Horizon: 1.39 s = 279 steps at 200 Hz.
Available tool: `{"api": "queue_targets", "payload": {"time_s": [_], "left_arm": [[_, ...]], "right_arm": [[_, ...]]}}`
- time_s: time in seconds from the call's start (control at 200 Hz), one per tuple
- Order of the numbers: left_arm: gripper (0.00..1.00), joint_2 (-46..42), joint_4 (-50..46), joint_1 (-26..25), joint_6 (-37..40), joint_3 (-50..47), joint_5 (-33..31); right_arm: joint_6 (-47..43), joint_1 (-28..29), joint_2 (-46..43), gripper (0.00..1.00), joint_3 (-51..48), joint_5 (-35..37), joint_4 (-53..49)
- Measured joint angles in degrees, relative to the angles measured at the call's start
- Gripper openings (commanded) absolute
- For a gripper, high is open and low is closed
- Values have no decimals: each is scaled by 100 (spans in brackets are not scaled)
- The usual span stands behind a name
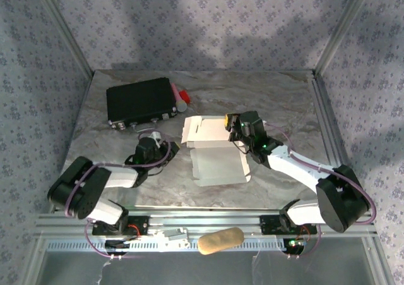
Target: Fold the paper box
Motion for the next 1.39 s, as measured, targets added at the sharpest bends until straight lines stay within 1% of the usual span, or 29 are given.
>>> {"api": "queue_targets", "payload": {"time_s": [0.175, 0.265, 0.39, 0.595, 0.864, 1.214, 1.394], "left_arm": [[9, 1338, 1945, -76, -354, -9, 125], [9, 1694, 2328, -118, -490, -20, 70], [11, 1613, 2677, -310, -511, -61, -79], [13, 1375, 2975, -407, -625, -66, -210], [18, 1325, 2981, -577, -688, -74, -385], [34, 1311, 2977, -909, -682, -74, -623], [38, 1305, 2981, -986, -680, -103, -798]], "right_arm": [[219, -20, 22, 0, 9, 48, -4], [284, -48, 22, 0, 9, 68, -15], [319, -96, 22, 0, 9, 74, -17], [382, -192, 22, 0, 9, 74, 22], [400, -225, 22, 0, 9, 79, 87], [402, -240, 20, 0, 7, 205, 177], [402, -240, 13, 0, -4, 240, 225]]}}
